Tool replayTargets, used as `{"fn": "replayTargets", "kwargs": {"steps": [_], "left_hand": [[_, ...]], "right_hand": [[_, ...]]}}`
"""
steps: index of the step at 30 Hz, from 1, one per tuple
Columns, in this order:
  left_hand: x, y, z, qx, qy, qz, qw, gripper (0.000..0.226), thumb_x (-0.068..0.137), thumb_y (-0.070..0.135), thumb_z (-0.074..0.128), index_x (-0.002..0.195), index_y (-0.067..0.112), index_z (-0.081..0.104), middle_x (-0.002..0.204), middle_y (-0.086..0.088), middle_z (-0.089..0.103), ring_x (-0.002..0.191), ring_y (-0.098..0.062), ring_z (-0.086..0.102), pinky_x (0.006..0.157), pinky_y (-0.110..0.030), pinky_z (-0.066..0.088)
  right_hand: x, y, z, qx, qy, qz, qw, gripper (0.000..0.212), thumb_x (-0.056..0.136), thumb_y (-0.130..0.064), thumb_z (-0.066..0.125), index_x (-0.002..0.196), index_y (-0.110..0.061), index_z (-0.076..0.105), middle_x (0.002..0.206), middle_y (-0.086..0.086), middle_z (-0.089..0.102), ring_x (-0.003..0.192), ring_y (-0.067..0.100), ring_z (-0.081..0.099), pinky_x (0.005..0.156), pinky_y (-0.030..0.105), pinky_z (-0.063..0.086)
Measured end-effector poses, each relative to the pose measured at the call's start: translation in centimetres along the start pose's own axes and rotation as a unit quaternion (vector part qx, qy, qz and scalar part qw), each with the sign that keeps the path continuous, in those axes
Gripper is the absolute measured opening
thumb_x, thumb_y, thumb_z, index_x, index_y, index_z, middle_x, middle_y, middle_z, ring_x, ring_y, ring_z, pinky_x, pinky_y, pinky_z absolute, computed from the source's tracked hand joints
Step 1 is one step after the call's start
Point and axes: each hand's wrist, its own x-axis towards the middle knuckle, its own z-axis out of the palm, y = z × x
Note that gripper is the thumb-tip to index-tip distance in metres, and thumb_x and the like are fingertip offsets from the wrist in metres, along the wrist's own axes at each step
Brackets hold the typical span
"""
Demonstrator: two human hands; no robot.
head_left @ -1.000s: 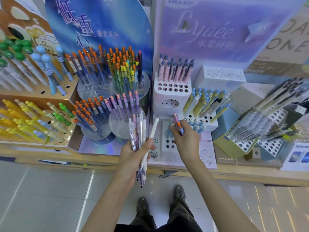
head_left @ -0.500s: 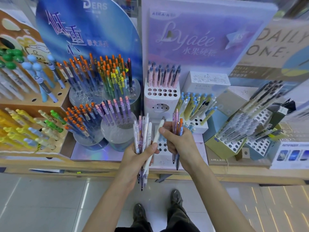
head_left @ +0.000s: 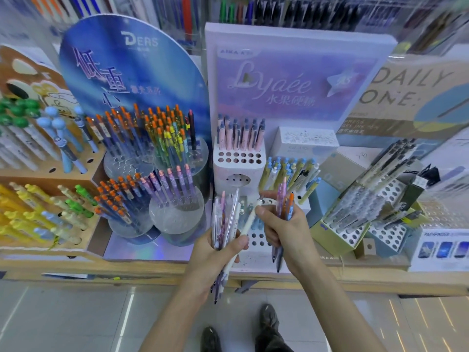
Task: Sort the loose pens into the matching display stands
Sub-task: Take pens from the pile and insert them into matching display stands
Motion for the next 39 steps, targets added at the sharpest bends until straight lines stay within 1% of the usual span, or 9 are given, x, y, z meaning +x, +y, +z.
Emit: {"fn": "replayTargets", "kwargs": {"steps": [7, 11, 14, 18, 22, 26, 30, 33, 39], "left_hand": [[1.5, -0.4, 4.8, 0.073, -0.019, 0.039, 0.996, 0.016, 0.077, 0.01, 0.076, 0.085, 0.017, 0.063, 0.068, 0.001, 0.067, 0.054, -0.003, 0.058, 0.053, -0.015, 0.047], [2.3, -0.4, 8.5, 0.088, -0.056, 0.022, 0.994, 0.033, 0.07, 0.035, 0.082, 0.089, 0.014, 0.065, 0.075, -0.019, 0.064, 0.059, -0.015, 0.054, 0.052, -0.024, 0.044], [3.2, 0.1, 11.4, 0.083, -0.051, 0.001, 0.995, 0.027, 0.074, 0.035, 0.078, 0.087, 0.016, 0.064, 0.064, -0.004, 0.06, 0.051, -0.013, 0.052, 0.046, -0.026, 0.04], [4.1, 1.1, 15.0, 0.07, -0.064, 0.039, 0.995, 0.017, 0.079, 0.026, 0.072, 0.087, 0.013, 0.063, 0.063, 0.004, 0.069, 0.049, -0.008, 0.057, 0.059, -0.024, 0.048], [5.1, 1.9, 17.8, 0.079, -0.066, 0.056, 0.993, 0.018, 0.082, 0.025, 0.07, 0.087, 0.008, 0.064, 0.054, 0.0, 0.06, 0.049, -0.011, 0.054, 0.063, -0.029, 0.046], [6.3, 3.2, 20.9, 0.065, -0.054, 0.058, 0.995, 0.021, 0.081, 0.027, 0.07, 0.086, 0.008, 0.063, 0.052, 0.001, 0.06, 0.045, -0.011, 0.053, 0.057, -0.029, 0.045], [7.1, 4.2, 23.1, 0.056, -0.03, 0.074, 0.995, 0.032, 0.073, 0.038, 0.071, 0.083, 0.01, 0.062, 0.055, 0.002, 0.059, 0.047, -0.007, 0.054, 0.06, -0.029, 0.045], [7.5, 4.5, 24.2, 0.052, -0.006, 0.089, 0.995, 0.024, 0.079, 0.031, 0.07, 0.078, 0.008, 0.063, 0.052, 0.003, 0.058, 0.045, -0.007, 0.052, 0.059, -0.028, 0.044], [7.8, 4.7, 25.4, 0.018, 0.024, 0.106, 0.994, 0.019, 0.081, 0.024, 0.07, 0.072, 0.009, 0.062, 0.05, 0.003, 0.059, 0.043, -0.006, 0.051, 0.057, -0.028, 0.042]], "right_hand": [[-0.5, -1.5, -4.2, -0.124, 0.114, -0.02, 0.986, 0.013, 0.084, -0.011, 0.07, 0.095, -0.016, 0.066, 0.052, -0.006, 0.046, 0.039, 0.008, 0.032, 0.043, 0.021, 0.029], [-0.9, -3.7, -8.0, -0.081, 0.146, -0.032, 0.986, 0.013, 0.086, -0.001, 0.065, 0.099, -0.005, 0.064, 0.043, -0.006, 0.036, 0.036, 0.009, 0.027, 0.04, 0.019, 0.024], [-1.1, -5.8, -11.4, -0.052, 0.19, -0.067, 0.978, 0.014, 0.087, 0.001, 0.064, 0.099, -0.006, 0.065, 0.047, 0.0, 0.03, 0.039, 0.012, 0.022, 0.04, 0.02, 0.02], [-1.1, -8.7, -16.5, -0.049, 0.268, -0.144, 0.951, 0.015, 0.088, -0.001, 0.063, 0.097, -0.011, 0.066, 0.049, -0.006, 0.04, 0.04, 0.01, 0.028, 0.039, 0.02, 0.026], [-0.2, -11.1, -21.0, -0.101, 0.328, -0.207, 0.916, 0.014, 0.087, -0.005, 0.065, 0.095, -0.015, 0.065, 0.06, -0.008, 0.056, 0.041, 0.005, 0.041, 0.044, 0.02, 0.036], [2.1, -12.1, -24.2, -0.184, 0.321, -0.22, 0.902, 0.012, 0.087, -0.011, 0.066, 0.095, -0.02, 0.066, 0.078, -0.007, 0.067, 0.06, -0.003, 0.06, 0.06, 0.016, 0.046], [3.9, -12.2, -25.6, -0.223, 0.28, -0.227, 0.906, 0.012, 0.089, -0.009, 0.064, 0.099, -0.015, 0.064, 0.073, -0.003, 0.06, 0.054, -0.006, 0.052, 0.052, 0.006, 0.039], [4.9, -12.1, -26.6, -0.226, 0.262, -0.232, 0.909, 0.013, 0.091, -0.007, 0.062, 0.1, -0.015, 0.062, 0.075, -0.001, 0.06, 0.053, -0.009, 0.051, 0.051, 0.004, 0.038], [6.8, -11.1, -27.9, -0.246, 0.237, -0.21, 0.916, 0.017, 0.092, -0.012, 0.061, 0.107, -0.019, 0.063, 0.081, -0.008, 0.063, 0.073, 0.011, 0.058, 0.062, 0.004, 0.037]]}}
